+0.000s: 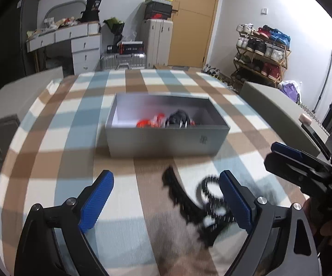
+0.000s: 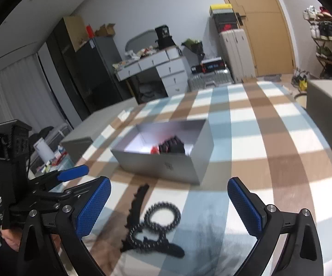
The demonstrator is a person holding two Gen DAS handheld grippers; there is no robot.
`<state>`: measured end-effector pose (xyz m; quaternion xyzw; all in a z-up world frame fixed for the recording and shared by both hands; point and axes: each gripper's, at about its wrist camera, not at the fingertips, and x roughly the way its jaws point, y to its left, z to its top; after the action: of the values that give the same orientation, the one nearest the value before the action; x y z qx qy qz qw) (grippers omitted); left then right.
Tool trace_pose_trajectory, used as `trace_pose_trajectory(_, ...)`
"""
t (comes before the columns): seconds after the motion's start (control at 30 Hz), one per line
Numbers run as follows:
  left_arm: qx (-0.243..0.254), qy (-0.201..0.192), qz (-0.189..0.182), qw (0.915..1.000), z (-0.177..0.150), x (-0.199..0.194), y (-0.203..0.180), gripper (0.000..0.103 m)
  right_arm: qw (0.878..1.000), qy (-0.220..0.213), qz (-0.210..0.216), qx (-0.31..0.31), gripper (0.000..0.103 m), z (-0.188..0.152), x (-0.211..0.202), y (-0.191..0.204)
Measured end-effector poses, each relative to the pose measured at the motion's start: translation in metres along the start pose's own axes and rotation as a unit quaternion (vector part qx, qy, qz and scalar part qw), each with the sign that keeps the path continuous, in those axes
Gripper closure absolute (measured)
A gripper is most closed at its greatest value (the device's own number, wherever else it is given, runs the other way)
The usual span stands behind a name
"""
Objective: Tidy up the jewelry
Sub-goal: 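Withdraw both tools and close the right tool on the black coiled bracelet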
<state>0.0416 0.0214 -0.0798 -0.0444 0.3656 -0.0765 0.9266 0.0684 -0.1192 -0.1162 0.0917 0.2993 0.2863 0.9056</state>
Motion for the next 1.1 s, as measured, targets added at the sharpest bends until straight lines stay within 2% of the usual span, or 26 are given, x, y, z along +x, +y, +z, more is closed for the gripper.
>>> trace_pose_trajectory(0.3, -0.038, 0.041, 0.007, 0.9984, -0.038, -0.001, 0.014, 0.013, 0.997, 0.079, -0.013, 0.002, 0.001, -0.021, 0.031, 0.001)
trace_pose_trajectory(0.53, -0.084, 0.043, 0.001, 0.9956, -0.049, -0.002, 0.026, 0.013, 0.995, 0.096, -0.028, 0.001, 0.007, -0.027, 0.044, 0.004)
trace_pose_trajectory(0.7, -0.085, 0.039, -0.002, 0.9956, -0.049, -0.004, 0.024, 0.013, 0.993, 0.111, -0.035, -0.006, 0.013, -0.027, 0.053, 0.011)
trace_pose_trajectory(0.77, -0.083, 0.038, -0.007, 0.9958, -0.05, -0.005, 0.024, 0.013, 0.992, 0.122, -0.042, -0.014, 0.021, -0.028, 0.059, 0.014)
trace_pose_trajectory(0.9, -0.076, 0.036, -0.01, 0.9964, -0.051, -0.006, 0.024, 0.013, 0.988, 0.131, -0.067, -0.04, 0.027, -0.03, 0.065, 0.025)
trace_pose_trajectory(1.03, -0.073, 0.037, -0.013, 0.9965, -0.052, -0.007, 0.024, 0.013, 0.984, 0.138, -0.088, -0.067, 0.044, -0.031, 0.068, 0.033)
trace_pose_trajectory(1.07, -0.074, 0.037, -0.013, 0.9965, -0.052, -0.008, 0.025, 0.013, 0.984, 0.14, -0.086, -0.069, 0.052, -0.031, 0.069, 0.035)
trace_pose_trajectory(1.1, -0.074, 0.037, -0.014, 0.9965, -0.052, -0.008, 0.026, 0.013, 0.983, 0.142, -0.087, -0.073, 0.054, -0.031, 0.069, 0.036)
